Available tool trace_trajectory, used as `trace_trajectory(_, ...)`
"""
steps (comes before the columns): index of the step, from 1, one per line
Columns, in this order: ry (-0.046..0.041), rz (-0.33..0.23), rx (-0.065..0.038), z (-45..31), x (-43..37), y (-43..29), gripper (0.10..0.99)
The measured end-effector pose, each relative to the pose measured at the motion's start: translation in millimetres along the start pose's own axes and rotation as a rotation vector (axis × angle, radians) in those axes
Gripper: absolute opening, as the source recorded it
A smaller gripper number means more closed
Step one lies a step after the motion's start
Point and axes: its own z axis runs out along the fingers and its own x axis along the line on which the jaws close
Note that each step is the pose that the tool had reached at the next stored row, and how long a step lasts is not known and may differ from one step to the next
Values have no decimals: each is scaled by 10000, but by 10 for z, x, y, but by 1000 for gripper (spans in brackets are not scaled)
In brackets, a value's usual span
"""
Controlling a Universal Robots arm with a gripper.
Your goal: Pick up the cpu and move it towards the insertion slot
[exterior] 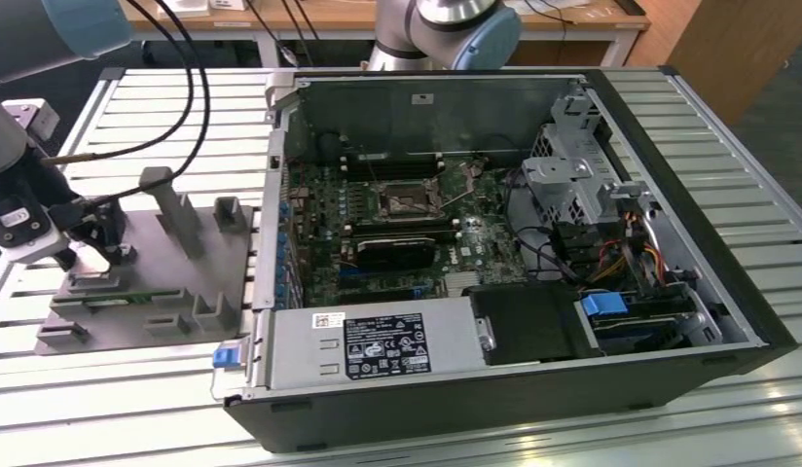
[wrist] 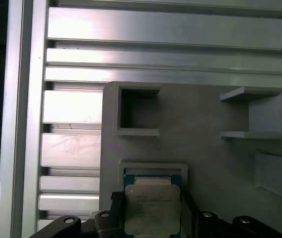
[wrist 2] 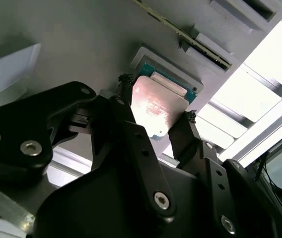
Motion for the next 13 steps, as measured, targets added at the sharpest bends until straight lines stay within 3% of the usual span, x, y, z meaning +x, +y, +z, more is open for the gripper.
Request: trace_trajectory(13, -40, -3, -2, -241, -8, 10, 541)
